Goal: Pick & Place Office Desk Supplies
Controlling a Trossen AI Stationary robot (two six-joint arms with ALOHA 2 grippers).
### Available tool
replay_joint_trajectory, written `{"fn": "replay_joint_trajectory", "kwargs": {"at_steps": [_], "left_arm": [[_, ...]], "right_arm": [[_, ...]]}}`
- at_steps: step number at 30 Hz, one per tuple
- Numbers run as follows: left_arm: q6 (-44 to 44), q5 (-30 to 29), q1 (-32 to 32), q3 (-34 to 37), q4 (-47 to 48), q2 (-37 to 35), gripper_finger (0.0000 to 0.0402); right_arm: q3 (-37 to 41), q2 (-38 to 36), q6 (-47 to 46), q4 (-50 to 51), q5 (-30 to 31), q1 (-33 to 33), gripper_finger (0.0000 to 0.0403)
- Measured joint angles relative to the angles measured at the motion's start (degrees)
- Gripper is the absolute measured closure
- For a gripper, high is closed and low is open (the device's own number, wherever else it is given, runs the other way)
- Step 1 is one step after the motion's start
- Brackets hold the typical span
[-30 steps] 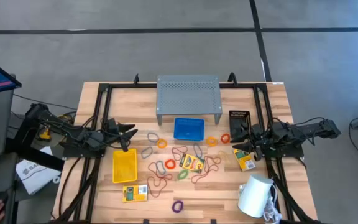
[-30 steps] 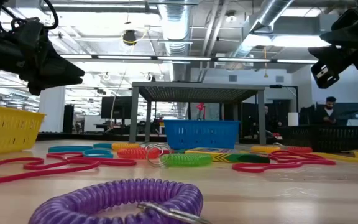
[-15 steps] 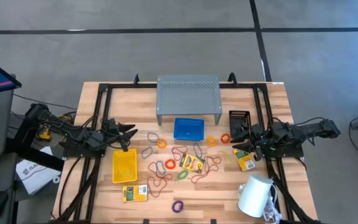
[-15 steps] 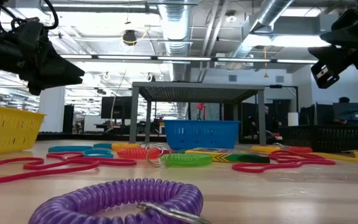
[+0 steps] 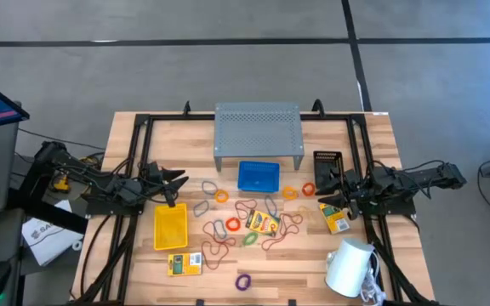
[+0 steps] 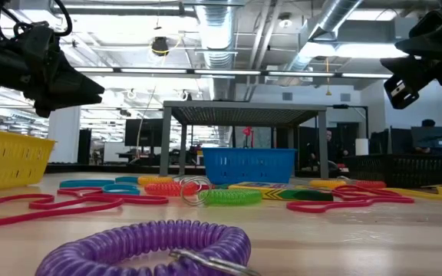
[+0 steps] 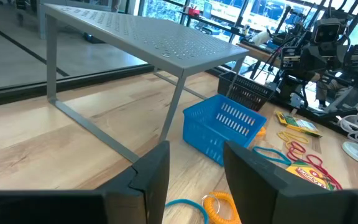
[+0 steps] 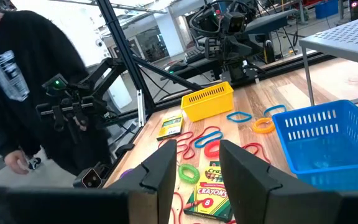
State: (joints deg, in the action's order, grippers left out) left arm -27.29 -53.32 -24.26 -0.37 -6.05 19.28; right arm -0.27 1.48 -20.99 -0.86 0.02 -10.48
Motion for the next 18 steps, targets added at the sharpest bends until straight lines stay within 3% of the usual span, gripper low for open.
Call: {"fn": "replay_joint_trajectory", "kwargs": {"at_steps": [13,18], "left_arm": [[-0.02,-1.84,0.4,0.0,-13.08,0.22,0.0257],[-0.02,-3.58,1.77,0.0,-13.58,0.79,0.0257]], "right_arm": [[0.0,0.0,0.0,0.0,0.01,0.0,0.0284],[0.01,0.0,0.0,0.02,0.01,-0.02,0.0284]]}}
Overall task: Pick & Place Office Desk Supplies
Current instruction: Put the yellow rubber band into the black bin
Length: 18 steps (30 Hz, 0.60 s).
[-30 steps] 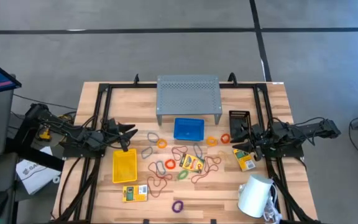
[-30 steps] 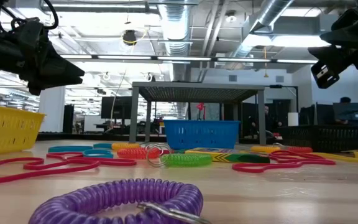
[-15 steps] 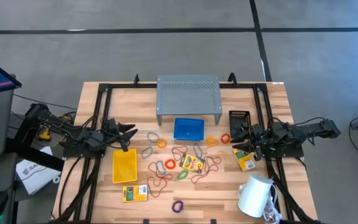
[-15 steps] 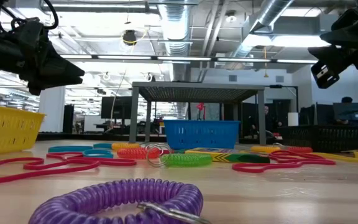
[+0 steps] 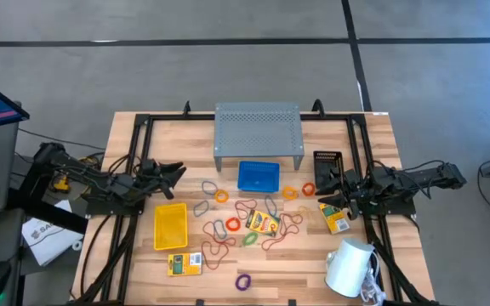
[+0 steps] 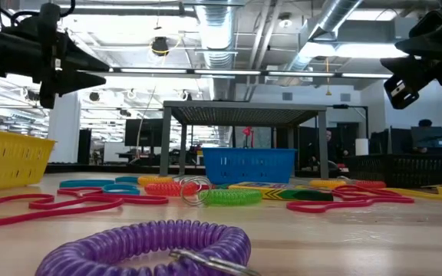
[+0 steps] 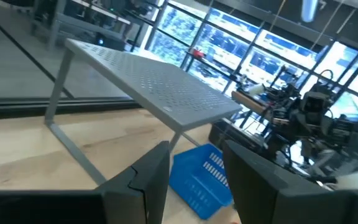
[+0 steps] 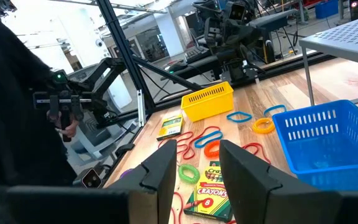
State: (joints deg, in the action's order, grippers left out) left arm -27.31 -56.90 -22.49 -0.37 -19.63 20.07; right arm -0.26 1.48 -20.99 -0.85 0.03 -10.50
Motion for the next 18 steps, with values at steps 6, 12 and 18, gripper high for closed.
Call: {"fn": "replay_joint_trajectory", "kwargs": {"at_steps": [6,12,18], "left_arm": [[-6.85,-0.1,0.4,0.0,-1.62,0.62,0.0257],[-9.44,-0.14,0.4,0.01,-3.88,0.95,0.0257],[-12.0,-0.1,0.4,0.0,-7.92,1.41,0.0257]], "right_arm": [[0.01,0.0,0.0,-0.02,-0.02,-0.01,0.0284],[-0.01,0.0,0.0,-0.02,-0.01,0.01,0.0284],[0.01,0.0,0.33,-0.02,-0.02,0.02,0.0284]]}}
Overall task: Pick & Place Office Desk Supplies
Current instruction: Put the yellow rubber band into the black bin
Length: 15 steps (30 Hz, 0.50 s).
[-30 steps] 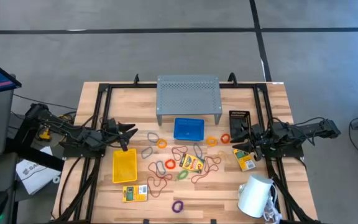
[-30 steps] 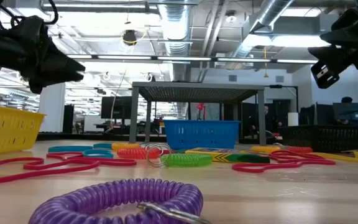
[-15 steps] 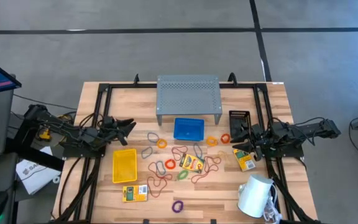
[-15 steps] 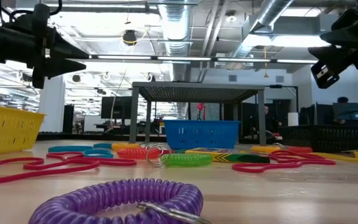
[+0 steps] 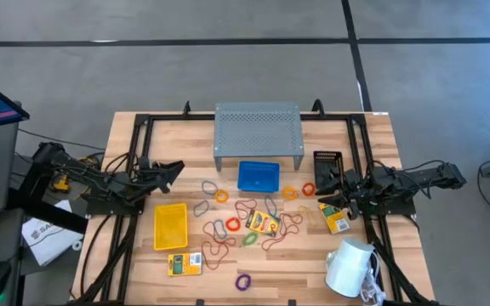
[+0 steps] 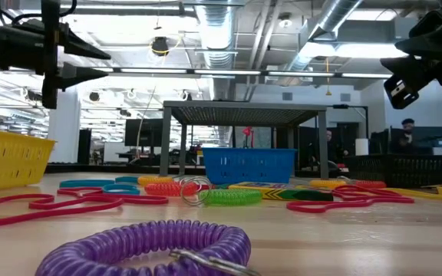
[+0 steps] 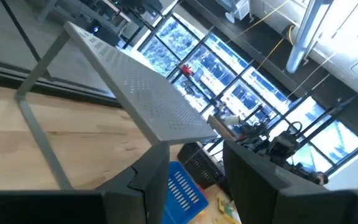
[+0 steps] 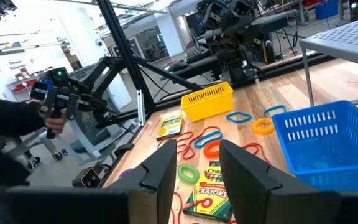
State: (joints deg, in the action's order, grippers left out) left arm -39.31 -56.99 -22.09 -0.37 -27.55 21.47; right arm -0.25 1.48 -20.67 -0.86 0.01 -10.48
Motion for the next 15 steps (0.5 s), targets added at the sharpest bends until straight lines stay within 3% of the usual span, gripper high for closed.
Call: {"fn": "replay_joint_trajectory", "kwargs": {"at_steps": [7,15], "left_arm": [[-0.26,-0.29,0.0,0.01,-1.99,0.02,0.0257],[-6.38,-4.65,0.04,0.0,-3.11,1.29,0.0257]], "right_arm": [[-0.01,0.0,0.08,-0.68,0.01,0.0,0.0284],[0.0,0.02,-1.65,-1.03,0.02,0.0,0.0284]]}}
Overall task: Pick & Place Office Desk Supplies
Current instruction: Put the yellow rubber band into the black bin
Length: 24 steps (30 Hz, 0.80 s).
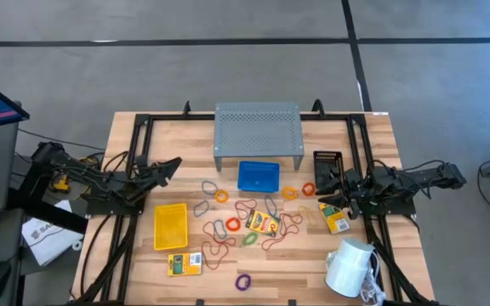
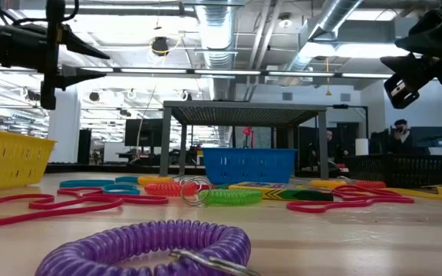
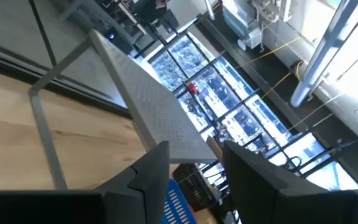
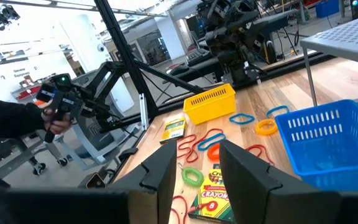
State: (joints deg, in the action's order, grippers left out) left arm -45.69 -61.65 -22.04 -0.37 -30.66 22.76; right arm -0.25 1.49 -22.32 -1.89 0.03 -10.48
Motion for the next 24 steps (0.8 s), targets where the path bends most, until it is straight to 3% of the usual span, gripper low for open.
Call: {"fn": "replay_joint_trajectory", "kwargs": {"at_steps": [8,13,19,24], "left_arm": [[-0.19,0.41,0.0,0.01,-0.36,4.02,0.0257],[-12.06,1.57,0.46,0.0,-0.78,7.33,0.0257],[-9.5,19.88,2.53,-1.36,-10.27,9.95,0.0257],[3.77,25.08,3.85,-8.77,-10.66,9.99,0.0257]], "right_arm": [[0.0,-0.08,-5.15,-1.76,0.02,0.0,0.0284],[-0.51,-0.07,-8.3,-6.32,0.23,0.07,0.0284],[-9.23,3.47,-12.14,-5.07,0.26,-0.07,0.0294],[-20.2,12.02,-7.17,3.63,0.53,-0.02,0.0322]]}}
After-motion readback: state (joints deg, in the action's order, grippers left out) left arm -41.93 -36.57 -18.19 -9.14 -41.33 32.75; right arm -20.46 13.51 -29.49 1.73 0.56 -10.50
